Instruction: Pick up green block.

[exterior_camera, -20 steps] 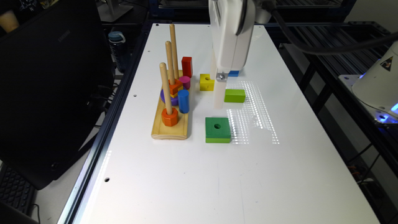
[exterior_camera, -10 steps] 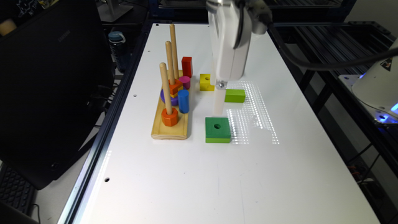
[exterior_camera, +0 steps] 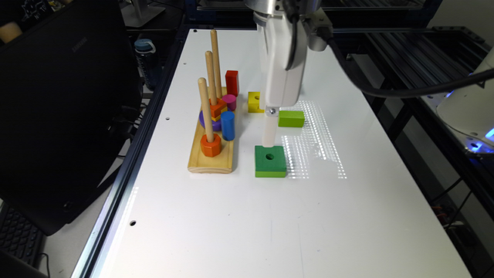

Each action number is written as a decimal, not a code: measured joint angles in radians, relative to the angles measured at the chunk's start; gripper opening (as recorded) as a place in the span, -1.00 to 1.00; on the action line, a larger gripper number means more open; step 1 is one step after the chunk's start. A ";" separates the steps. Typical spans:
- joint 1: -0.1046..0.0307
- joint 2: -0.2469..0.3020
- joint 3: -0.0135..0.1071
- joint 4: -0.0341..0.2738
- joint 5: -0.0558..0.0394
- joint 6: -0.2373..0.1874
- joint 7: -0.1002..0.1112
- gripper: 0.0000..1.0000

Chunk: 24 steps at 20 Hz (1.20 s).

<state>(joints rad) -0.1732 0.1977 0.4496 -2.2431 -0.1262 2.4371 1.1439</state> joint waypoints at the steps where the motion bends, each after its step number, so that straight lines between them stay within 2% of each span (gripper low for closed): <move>1: 0.000 0.008 -0.001 -0.001 -0.0034 0.007 0.002 1.00; 4: -0.001 0.033 -0.001 0.002 -0.0210 0.024 0.010 1.00; 7: -0.004 0.039 0.002 0.002 -0.0301 0.029 0.012 1.00; 11: -0.007 0.042 0.005 0.001 -0.0334 0.030 0.019 1.00; 12: -0.006 0.049 0.004 -0.001 -0.0382 0.033 0.020 1.00; 13: -0.006 0.065 0.001 -0.005 -0.0457 0.050 0.026 1.00; 14: -0.006 0.086 -0.002 -0.008 -0.0587 0.071 0.035 1.00; 15: -0.007 0.109 -0.004 -0.007 -0.0772 0.092 0.040 1.00; 16: -0.007 0.124 -0.006 -0.005 -0.0858 0.103 0.047 1.00; 17: -0.008 0.137 -0.008 -0.002 -0.0984 0.112 0.053 1.00; 18: -0.008 0.141 -0.008 0.000 -0.1040 0.115 0.056 1.00; 21: -0.008 0.141 -0.005 0.001 -0.1108 0.114 0.069 1.00; 23: -0.006 0.153 -0.008 -0.003 -0.1225 0.124 0.074 1.00; 24: -0.006 0.171 -0.012 -0.003 -0.1357 0.139 0.080 1.00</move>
<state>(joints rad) -0.1788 0.3683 0.4377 -2.2466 -0.2619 2.5764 1.2240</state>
